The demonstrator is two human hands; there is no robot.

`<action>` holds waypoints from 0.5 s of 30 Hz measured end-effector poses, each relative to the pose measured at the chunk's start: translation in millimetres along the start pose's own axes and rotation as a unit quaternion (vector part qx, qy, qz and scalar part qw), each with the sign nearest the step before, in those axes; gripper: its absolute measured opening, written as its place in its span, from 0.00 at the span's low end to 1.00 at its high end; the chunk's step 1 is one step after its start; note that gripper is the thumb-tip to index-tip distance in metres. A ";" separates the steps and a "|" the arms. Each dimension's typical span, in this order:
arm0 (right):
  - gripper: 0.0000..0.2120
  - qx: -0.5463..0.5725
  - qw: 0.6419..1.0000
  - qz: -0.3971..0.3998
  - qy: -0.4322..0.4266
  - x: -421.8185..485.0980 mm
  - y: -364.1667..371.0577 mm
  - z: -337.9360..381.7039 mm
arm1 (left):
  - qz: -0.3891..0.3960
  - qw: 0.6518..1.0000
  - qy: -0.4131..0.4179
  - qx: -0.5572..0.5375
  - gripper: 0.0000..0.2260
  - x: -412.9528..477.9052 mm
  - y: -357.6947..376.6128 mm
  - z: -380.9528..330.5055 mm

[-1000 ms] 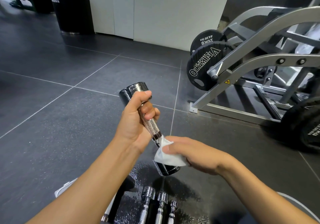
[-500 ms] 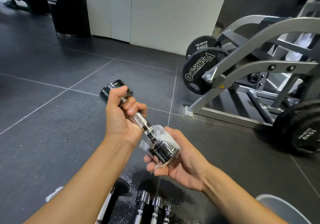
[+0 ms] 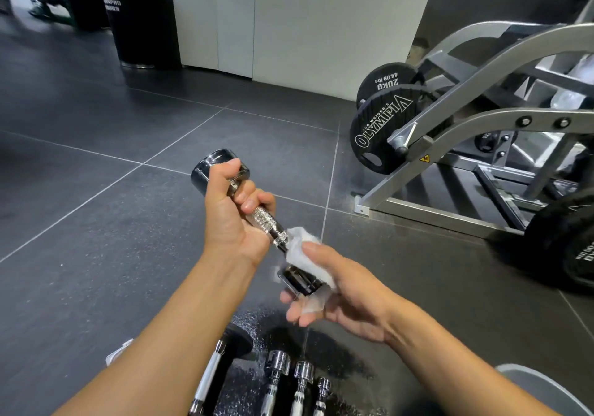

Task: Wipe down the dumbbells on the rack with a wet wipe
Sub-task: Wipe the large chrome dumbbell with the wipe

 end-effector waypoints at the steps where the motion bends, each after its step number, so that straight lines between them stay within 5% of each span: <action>1: 0.26 0.080 0.996 0.033 0.035 -1.3 2.7 -2.9 | 0.004 1.000 -0.015 -0.021 0.16 0.9 -0.6 0.4; 6: 0.30 0.274 0.952 0.107 0.087 -6.2 20.3 -1.9 | -0.002 0.996 -0.043 -0.078 0.14 5.2 -2.9 2.2; 8: 0.31 0.270 0.953 0.105 0.084 -8.1 18.9 -0.5 | -0.003 0.996 -0.041 -0.078 0.13 6.7 -3.2 1.3; 13: 0.29 0.097 0.994 -0.012 -0.041 1.3 8.9 -12.6 | -0.010 0.998 -0.030 -0.061 0.14 9.3 -5.1 -2.4; 15: 0.26 -0.092 0.984 -0.068 -0.136 -0.4 5.1 -11.4 | -0.014 0.998 -0.022 -0.055 0.14 10.0 -5.9 -5.2</action>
Point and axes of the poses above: each hand's wrist, its own x-axis towards the middle knuckle, its own y-axis out of the palm, z = x × y, the point moved 2 cm from there along x, towards the middle knuckle, and after that the axes turned 7 degrees about -y, right-handed, at the moved point
